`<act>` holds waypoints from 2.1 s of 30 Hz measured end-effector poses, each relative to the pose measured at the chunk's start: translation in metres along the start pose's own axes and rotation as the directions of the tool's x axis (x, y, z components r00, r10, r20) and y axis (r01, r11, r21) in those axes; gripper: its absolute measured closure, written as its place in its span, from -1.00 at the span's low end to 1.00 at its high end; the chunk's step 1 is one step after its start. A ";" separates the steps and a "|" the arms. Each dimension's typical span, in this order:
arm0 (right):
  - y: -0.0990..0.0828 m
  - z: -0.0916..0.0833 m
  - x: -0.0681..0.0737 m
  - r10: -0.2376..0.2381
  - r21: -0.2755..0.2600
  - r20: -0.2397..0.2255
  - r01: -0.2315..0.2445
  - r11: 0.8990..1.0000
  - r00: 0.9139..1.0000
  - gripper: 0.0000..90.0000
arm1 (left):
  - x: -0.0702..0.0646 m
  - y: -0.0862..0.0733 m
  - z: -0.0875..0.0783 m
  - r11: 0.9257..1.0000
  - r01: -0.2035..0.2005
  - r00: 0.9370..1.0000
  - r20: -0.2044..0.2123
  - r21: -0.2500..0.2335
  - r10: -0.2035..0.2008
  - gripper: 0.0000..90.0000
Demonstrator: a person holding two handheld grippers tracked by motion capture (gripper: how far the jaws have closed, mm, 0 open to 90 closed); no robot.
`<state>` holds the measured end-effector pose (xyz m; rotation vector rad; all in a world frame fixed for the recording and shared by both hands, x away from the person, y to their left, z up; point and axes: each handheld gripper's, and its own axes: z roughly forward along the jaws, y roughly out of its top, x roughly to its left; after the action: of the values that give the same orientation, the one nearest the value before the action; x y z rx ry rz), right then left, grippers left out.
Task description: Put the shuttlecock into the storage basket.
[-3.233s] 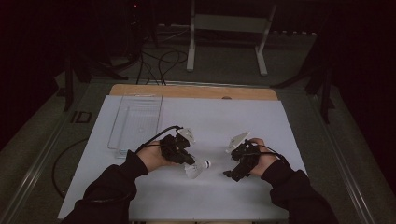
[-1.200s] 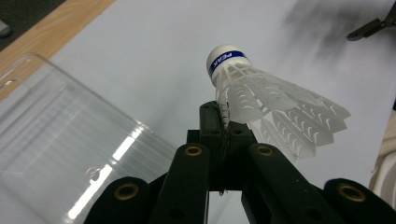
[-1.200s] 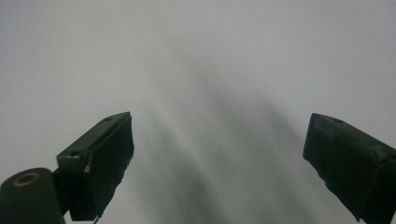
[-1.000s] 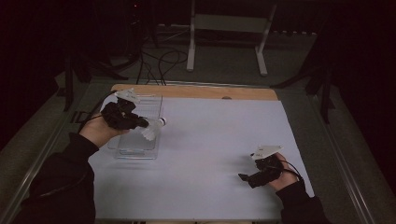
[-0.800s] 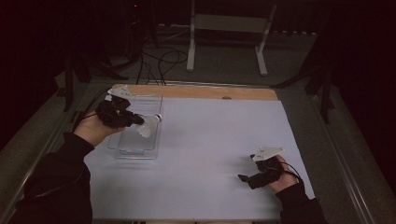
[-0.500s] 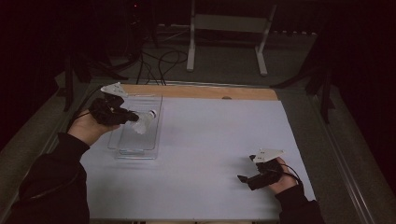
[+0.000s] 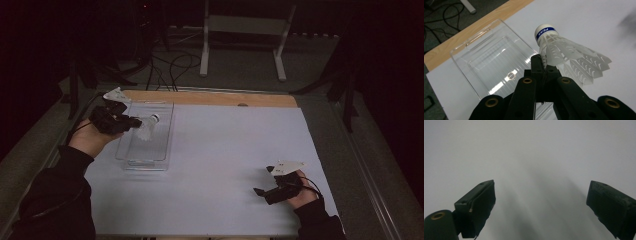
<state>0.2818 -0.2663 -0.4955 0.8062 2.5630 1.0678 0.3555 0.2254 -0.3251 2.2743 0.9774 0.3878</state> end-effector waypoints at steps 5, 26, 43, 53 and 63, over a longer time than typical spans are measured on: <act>0.000 0.000 0.002 -0.011 -0.004 -0.003 0.011 1.000 1.000 -0.81 | 0.001 -0.006 0.010 1.000 0.026 0.999 -0.019 -0.015 -0.026 1.00; 0.002 -0.002 0.004 -0.011 -0.020 -0.010 0.011 1.000 1.000 -0.81 | 0.006 -0.016 0.057 0.992 0.121 0.989 -0.078 -0.041 -0.124 1.00; 0.001 -0.001 0.004 -0.006 -0.016 -0.025 0.005 1.000 1.000 -0.81 | 0.011 -0.024 0.090 0.985 0.172 0.983 -0.060 -0.018 -0.173 1.00; 0.000 -0.002 0.003 0.000 -0.013 -0.032 -0.001 1.000 0.999 -0.81 | 0.014 -0.029 0.107 0.980 0.198 0.977 -0.075 -0.008 -0.198 1.00; 0.000 -0.001 0.003 -0.003 -0.007 -0.029 0.003 1.000 1.000 -0.81 | 0.019 -0.034 0.123 0.979 0.204 0.977 -0.072 0.012 -0.202 1.00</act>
<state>0.2790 -0.2653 -0.4947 0.7913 2.5818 1.0944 0.4095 0.2043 -0.4401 2.1639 1.2421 0.3740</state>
